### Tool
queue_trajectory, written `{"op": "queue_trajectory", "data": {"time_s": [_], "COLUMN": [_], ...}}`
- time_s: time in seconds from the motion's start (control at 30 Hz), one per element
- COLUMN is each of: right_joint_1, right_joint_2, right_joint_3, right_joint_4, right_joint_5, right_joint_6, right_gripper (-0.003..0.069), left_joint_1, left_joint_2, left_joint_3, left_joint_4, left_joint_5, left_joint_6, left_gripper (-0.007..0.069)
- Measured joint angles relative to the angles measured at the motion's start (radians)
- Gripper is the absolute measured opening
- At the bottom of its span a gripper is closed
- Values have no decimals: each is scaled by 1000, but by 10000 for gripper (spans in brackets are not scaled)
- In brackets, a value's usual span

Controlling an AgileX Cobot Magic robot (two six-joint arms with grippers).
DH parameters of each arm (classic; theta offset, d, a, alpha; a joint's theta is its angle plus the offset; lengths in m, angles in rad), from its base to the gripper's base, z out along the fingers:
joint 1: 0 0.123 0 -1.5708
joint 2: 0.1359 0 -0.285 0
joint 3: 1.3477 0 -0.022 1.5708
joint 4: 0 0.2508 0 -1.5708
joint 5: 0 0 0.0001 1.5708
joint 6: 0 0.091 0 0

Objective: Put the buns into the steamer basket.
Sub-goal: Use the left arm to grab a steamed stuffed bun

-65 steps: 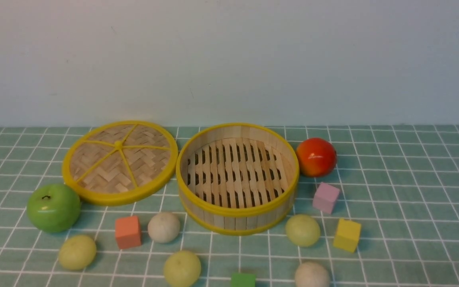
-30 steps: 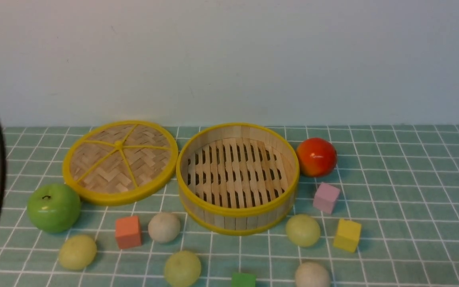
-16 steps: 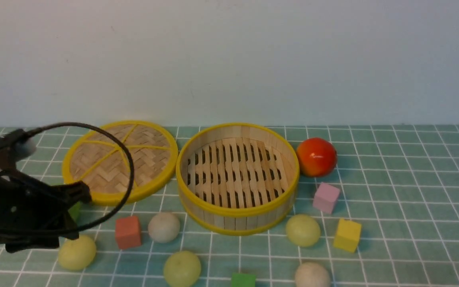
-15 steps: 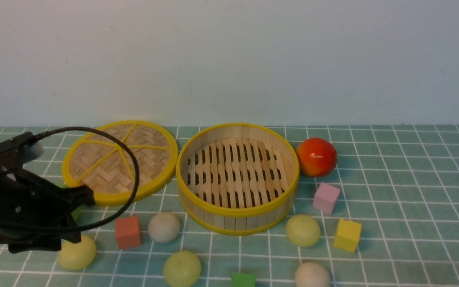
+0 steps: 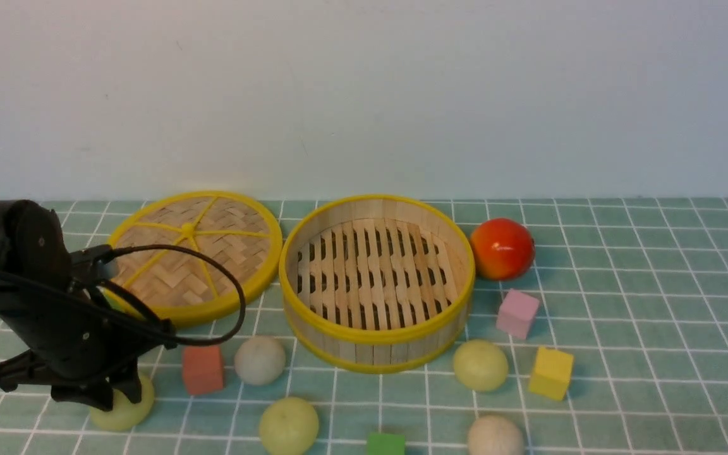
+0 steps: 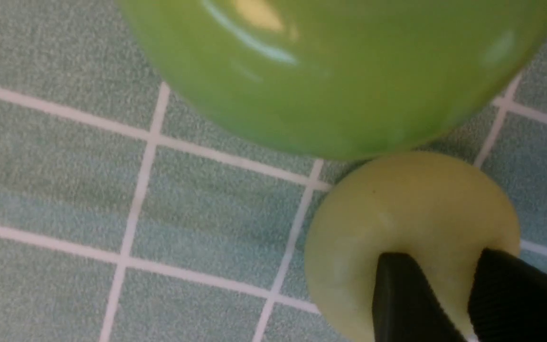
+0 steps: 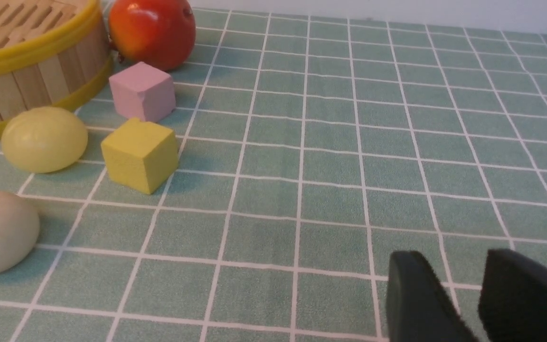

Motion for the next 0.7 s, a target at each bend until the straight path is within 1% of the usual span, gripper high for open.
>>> {"op": "queue_trajectory", "data": {"time_s": [0.13, 0.7], "right_joint_1": [0, 0], "right_joint_2": [0, 0], "right_joint_3": [0, 0], "right_joint_4": [0, 0], "right_joint_5": [0, 0], "right_joint_6": [0, 0], "right_gripper": [239, 239], "left_joint_1": [0, 0], "left_joint_2": [0, -29], "left_joint_3": [-3, -22], "left_joint_4": [1, 9], "left_joint_5": [-6, 64], "left_joint_6": [-1, -3], "left_gripper": [238, 238]}}
